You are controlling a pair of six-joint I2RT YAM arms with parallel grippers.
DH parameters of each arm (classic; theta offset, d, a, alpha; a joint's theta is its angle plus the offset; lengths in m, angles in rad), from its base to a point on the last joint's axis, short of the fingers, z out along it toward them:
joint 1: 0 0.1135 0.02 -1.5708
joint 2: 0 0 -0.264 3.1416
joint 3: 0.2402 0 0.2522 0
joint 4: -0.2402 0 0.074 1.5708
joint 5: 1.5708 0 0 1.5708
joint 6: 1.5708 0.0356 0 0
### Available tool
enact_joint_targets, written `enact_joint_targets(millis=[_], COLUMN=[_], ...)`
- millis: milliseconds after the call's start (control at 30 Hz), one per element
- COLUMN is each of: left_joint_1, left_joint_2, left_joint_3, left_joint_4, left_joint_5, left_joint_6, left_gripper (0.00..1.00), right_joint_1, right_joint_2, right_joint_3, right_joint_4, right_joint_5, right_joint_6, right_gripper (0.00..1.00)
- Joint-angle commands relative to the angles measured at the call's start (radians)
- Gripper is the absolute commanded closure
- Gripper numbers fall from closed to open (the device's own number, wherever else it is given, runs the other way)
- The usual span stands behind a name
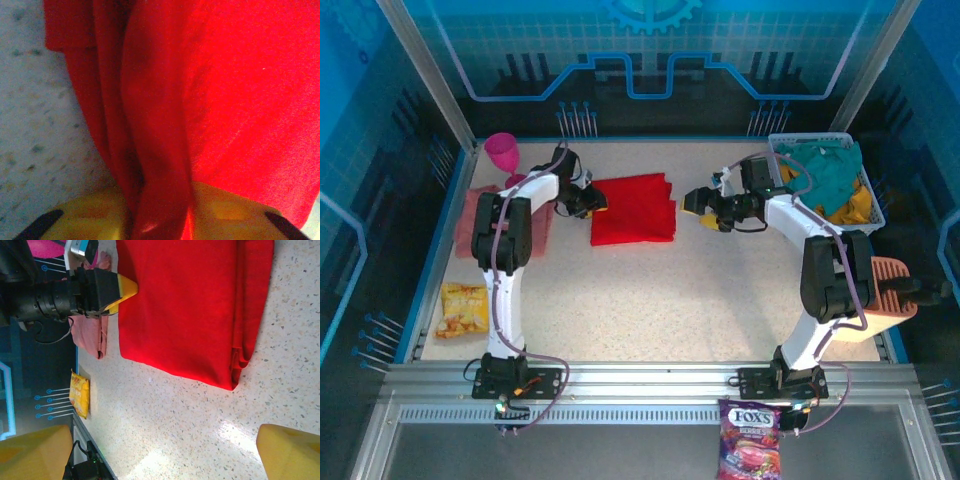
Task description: Fold and stack the t-shirts
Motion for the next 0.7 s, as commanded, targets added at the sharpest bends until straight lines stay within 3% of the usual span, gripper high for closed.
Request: enact_joint_targets(millis=[0,133,200,667], left_joint_1=[-0.028,-0.028,-0.031,-0.045], left_joint_2=[0.045,0.044,0.024,-0.356], left_joint_3=[0.026,0.048,0.054,-0.053], left_joint_4=[0.03,-0.008,-0.038,-0.317], left_joint_5=[0.035,0.011,-0.012,-0.35], left_joint_6=[-0.001,0.006,0.023,0.214], left_gripper=[0.75,0.96,1.0,1.0], right_joint_1=[-0.016,-0.02,-0.022,-0.011], right_joint_2=[-0.029,-0.03,-0.034,-0.09], right_joint_3=[-0.016,-0.022,-0.026,-0.077], right_joint_4=[-0.005,-0.005,-0.006,-0.023], right_joint_5=[-0.024,-0.029,-0.03,-0.044], right_joint_6=[-0.009,-0.007,-0.004,0.026], right_gripper=[0.04,0.05,0.05,0.05])
